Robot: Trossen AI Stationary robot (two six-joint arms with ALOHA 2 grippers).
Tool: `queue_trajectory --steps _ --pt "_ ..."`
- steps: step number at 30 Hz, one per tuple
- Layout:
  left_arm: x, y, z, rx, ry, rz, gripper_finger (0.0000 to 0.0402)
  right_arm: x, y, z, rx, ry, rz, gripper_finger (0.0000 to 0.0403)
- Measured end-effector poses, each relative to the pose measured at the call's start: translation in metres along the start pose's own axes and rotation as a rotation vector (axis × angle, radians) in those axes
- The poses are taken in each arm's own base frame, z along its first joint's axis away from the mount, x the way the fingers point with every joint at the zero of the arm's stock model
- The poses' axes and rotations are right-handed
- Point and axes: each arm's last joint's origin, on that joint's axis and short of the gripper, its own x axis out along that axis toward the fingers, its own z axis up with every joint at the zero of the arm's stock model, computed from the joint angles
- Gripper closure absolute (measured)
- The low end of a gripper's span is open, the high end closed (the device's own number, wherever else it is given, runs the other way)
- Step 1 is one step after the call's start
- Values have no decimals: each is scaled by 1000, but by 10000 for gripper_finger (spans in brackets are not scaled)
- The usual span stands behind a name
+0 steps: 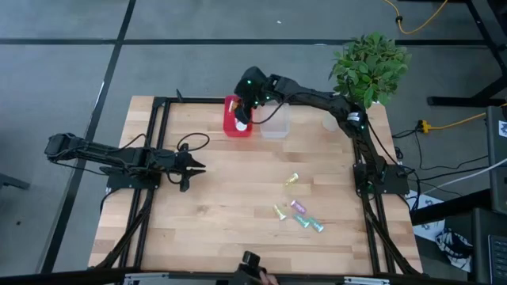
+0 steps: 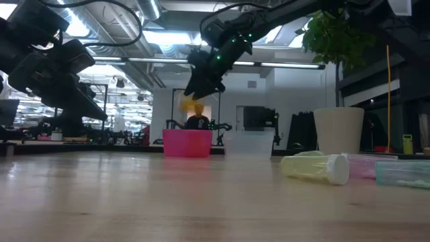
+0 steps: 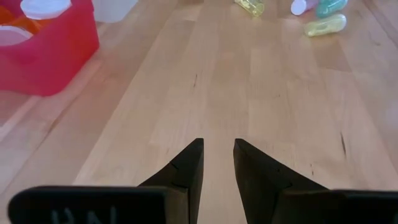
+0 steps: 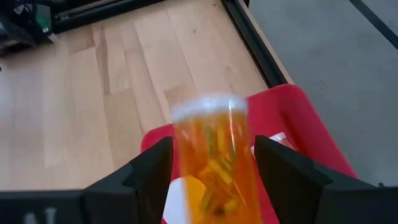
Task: Pick and place medicine bottles into bin by pill shape (circle, oval)
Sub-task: Put the large orange pill bottle into the red bin, then put the small yellow pill bottle into the transparent bin
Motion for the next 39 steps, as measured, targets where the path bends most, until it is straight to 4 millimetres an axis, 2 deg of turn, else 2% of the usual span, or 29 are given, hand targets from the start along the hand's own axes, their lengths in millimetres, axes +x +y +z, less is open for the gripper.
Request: queue_trajectory --steps 6,15,19,22,30,35,39 --pt "0 0 -1 10 6 1 319 0 0 1 -51 -10 -2 170" --pt "0 1 -1 142 6 20 319 0 -1 -4 -14 36 -1 170" --pt "0 1 0 158 2 30 319 -16 5 -9 -2 133 28 180" --pt "0 1 0 157 -5 32 319 -40 24 -9 -5 206 50 195" --pt "0 1 1 154 -13 43 319 -88 99 -32 -60 505 88 228" --pt "0 1 1 154 -13 43 319 -115 139 -52 -106 697 -20 237" --pt "0 1 1 136 -14 43 319 -132 170 -62 -155 705 -142 238"
